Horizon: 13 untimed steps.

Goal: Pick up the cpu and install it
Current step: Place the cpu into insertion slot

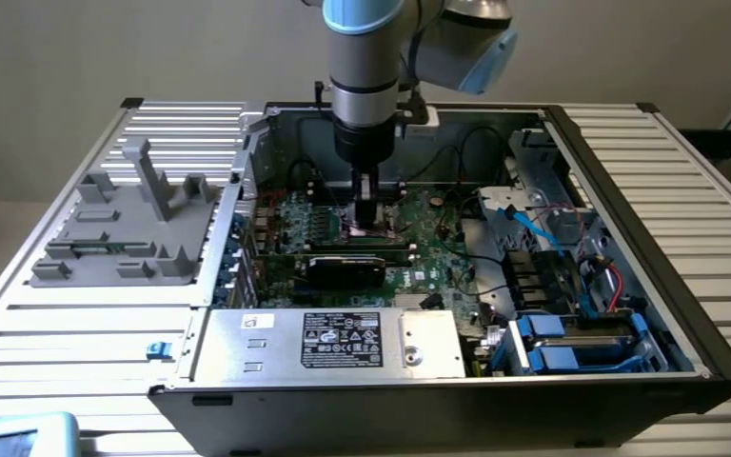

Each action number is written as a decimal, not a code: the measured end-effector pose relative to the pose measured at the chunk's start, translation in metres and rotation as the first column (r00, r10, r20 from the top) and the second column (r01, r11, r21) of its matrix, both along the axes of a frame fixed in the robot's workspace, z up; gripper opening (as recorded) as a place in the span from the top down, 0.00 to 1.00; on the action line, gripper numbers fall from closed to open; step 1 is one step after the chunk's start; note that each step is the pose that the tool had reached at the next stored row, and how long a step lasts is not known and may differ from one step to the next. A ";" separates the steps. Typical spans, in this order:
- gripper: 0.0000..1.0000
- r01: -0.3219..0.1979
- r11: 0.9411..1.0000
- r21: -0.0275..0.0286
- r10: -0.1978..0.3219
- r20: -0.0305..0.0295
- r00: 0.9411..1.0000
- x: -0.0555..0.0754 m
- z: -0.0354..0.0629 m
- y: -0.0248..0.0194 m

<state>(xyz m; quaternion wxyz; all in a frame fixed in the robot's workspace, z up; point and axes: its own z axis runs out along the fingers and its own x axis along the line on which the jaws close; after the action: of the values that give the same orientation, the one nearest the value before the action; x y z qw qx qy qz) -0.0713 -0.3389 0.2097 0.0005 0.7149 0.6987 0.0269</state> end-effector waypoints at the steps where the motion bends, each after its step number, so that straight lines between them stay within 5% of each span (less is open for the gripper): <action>1: 0.44 0.001 1.000 0.000 -0.001 0.000 1.000 0.000 -0.0006 -0.0001; 13: 0.44 0.001 1.000 -0.001 -0.001 0.004 1.000 0.000 -0.0027 -0.0002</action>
<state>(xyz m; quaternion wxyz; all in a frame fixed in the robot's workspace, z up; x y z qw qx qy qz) -0.0713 -0.3391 0.2070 0.0022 0.7151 0.6985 0.0279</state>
